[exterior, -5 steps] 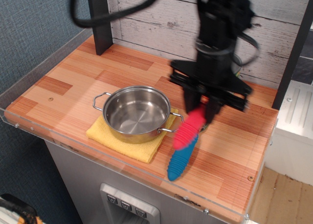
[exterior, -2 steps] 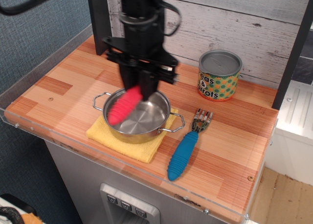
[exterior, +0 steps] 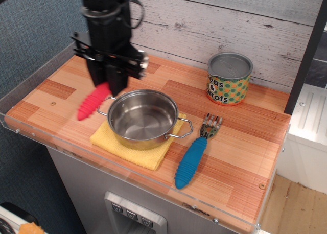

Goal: PICK UP THE SPOON AND KEEP ANOTHER SIDE OF THE TABLE

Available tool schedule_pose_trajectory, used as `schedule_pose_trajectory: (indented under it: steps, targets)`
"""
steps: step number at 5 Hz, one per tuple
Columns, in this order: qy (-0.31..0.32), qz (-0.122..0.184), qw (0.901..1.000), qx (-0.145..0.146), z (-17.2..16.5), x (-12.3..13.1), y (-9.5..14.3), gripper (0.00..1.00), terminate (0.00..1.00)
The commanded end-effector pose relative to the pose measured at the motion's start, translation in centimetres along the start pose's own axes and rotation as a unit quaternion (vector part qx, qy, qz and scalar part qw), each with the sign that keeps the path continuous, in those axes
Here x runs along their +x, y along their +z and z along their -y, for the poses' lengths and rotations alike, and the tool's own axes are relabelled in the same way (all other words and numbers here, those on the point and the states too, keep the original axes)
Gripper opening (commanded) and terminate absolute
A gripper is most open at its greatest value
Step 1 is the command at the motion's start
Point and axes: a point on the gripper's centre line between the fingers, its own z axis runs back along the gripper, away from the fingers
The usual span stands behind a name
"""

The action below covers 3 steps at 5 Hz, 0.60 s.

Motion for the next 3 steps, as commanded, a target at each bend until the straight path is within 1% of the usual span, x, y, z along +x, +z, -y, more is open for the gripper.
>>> schedule_pose_trajectory:
  steps: [1,2,3]
  targets:
    - [0.002,0.029,0.9991,0.030,-4.5,0.6,0.1,0.00,0.00]
    - [-0.007,0.013,0.9991,0.039,-5.7,1.1,-1.0,0.00,0.00]
    - [0.005,0.009,0.9990,0.043,-6.8,1.2,-2.2,0.00,0.00]
